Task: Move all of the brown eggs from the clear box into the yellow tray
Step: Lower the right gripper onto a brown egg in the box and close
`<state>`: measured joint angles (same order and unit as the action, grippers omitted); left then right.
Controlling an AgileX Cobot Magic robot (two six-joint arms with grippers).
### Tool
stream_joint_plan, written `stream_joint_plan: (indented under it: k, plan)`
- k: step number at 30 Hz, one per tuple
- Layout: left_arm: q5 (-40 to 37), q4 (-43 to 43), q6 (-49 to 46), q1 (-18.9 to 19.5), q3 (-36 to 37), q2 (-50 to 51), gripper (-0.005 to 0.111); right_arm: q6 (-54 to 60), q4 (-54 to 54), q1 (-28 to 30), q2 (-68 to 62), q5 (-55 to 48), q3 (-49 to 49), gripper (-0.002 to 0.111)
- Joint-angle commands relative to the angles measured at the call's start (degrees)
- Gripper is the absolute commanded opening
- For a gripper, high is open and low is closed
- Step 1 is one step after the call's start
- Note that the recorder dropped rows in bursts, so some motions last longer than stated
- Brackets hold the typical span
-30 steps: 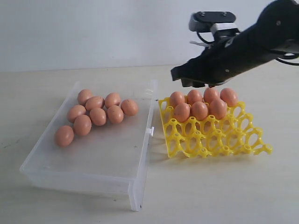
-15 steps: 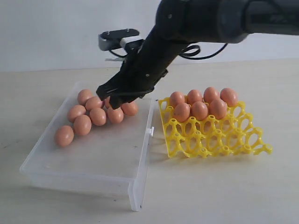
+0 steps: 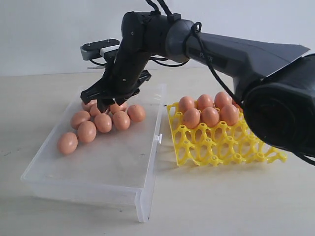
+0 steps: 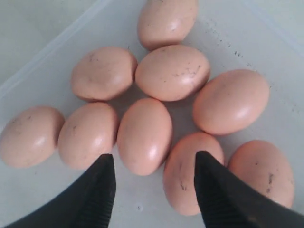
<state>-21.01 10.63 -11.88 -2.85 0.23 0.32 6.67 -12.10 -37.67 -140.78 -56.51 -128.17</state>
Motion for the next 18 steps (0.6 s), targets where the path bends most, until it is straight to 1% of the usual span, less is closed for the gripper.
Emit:
stream_joint_plan:
  k: [1,5,11,18]
  plan:
    - [0.56,0.06,0.09,0.06,-0.23,-0.32,0.0,-1.96,0.75,0.15,-2.51,-0.6,-2.87,0.051]
    - [0.56,0.06,0.09,0.06,-0.23,-0.32,0.0,-2.37,0.75,0.28,-4.03,-1.13,-3.5,0.057]
    - [0.56,0.06,0.09,0.06,-0.23,-0.32,0.0,-3.88,4.5,0.36,-4.84,-0.51,-3.5,0.057]
    - [0.56,0.06,0.09,0.06,-0.23,-0.32,0.0,-4.32,5.2,0.65,-4.95,-0.51,-3.5,0.057]
